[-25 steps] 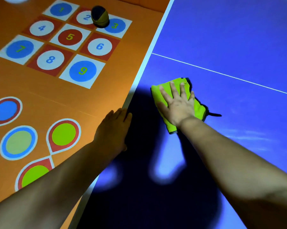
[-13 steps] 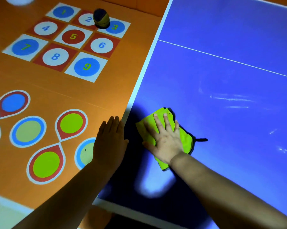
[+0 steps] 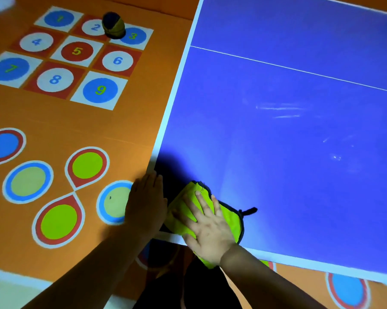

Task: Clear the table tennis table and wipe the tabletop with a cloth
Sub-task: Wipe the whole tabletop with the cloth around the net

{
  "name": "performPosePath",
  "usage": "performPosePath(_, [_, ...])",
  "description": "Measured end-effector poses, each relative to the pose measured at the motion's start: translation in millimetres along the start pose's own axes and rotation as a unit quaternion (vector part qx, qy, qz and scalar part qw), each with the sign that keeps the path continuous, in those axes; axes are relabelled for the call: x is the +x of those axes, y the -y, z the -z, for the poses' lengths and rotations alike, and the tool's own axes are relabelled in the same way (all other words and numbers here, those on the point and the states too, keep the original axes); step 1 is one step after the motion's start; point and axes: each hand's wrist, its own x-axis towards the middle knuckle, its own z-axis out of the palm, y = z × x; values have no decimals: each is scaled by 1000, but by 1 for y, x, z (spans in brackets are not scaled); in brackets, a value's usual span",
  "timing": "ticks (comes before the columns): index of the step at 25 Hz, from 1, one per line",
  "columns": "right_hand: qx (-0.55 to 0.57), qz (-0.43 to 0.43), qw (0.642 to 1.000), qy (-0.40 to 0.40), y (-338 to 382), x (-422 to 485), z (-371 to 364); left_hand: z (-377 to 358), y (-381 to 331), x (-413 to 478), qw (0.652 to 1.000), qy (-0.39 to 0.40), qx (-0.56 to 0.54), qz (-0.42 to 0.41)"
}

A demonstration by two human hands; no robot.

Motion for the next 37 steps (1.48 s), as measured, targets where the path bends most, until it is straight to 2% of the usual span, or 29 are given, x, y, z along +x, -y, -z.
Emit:
performPosePath(6, [-9, -32, 999, 0, -87, 35, 8, 13, -25, 43, 998, 48, 15, -28])
performPosePath(11, [-24, -70, 997, 8, -192, 120, 29, 13, -71, 115, 999, 30, -14, -22])
performPosePath(17, [-22, -100, 995, 13, -315, 230, 55, 16, -135, 225, 997, 47, 50, -33])
performPosePath(22, [-23, -110, 994, -1, -403, 312, 72, 27, -172, 296, 998, 36, 49, -24])
performPosePath(25, [-25, -105, 994, 2, -450, 353, 79, 28, -189, 324, 996, 62, 61, -33])
performPosePath(31, [19, -151, 988, -2, -514, 389, 93, 25, -199, 335, 991, 95, 95, -31])
performPosePath(37, [27, -220, 975, 11, -518, 343, 91, 25, -199, 334, 987, 111, 111, -21])
